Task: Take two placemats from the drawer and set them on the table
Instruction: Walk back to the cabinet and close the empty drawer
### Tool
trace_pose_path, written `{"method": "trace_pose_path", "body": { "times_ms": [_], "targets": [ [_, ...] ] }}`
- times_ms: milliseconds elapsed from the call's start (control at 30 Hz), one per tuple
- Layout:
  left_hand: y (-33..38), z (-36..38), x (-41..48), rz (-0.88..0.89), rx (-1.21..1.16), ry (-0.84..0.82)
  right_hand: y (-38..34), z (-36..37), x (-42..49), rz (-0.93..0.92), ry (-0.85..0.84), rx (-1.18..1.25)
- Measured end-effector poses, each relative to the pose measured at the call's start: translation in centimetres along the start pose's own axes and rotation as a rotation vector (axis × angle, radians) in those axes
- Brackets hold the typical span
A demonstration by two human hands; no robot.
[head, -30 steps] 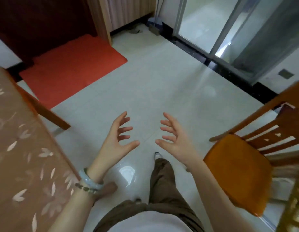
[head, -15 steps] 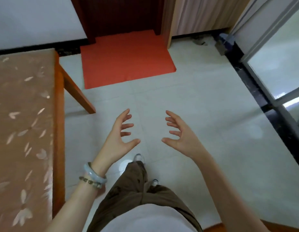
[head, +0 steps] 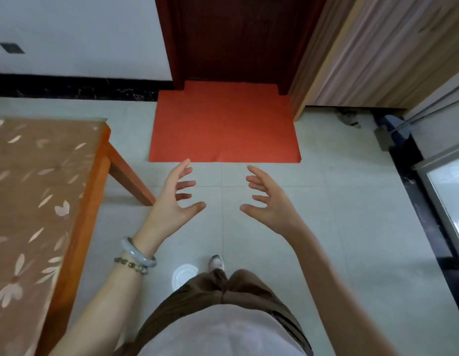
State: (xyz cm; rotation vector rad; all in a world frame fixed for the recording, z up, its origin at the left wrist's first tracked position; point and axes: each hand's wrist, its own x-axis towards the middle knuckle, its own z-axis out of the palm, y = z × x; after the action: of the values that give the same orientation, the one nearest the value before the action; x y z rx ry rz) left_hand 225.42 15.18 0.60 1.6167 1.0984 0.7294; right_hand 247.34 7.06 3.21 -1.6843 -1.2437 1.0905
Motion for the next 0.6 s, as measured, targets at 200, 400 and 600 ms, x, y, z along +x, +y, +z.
{"method": "trace_pose_path", "body": {
  "times_ms": [200,400,600],
  "targets": [
    [1.2,-1.4,11.3,-0.029,0.004,0.07,-2.3,-3.0,13.2,-0.065,-0.081,-0.068],
    [0.6,-2.9,22.6,-0.083,-0.017,0.216,-3.4,-5.0,28.6,-0.135,-0.207,-0.094],
    [1.6,-4.7,33.5,-0.148,-0.038,0.416,-6.5,-6.1,43.0,-0.147,-0.418,-0.115]
  ]
}}
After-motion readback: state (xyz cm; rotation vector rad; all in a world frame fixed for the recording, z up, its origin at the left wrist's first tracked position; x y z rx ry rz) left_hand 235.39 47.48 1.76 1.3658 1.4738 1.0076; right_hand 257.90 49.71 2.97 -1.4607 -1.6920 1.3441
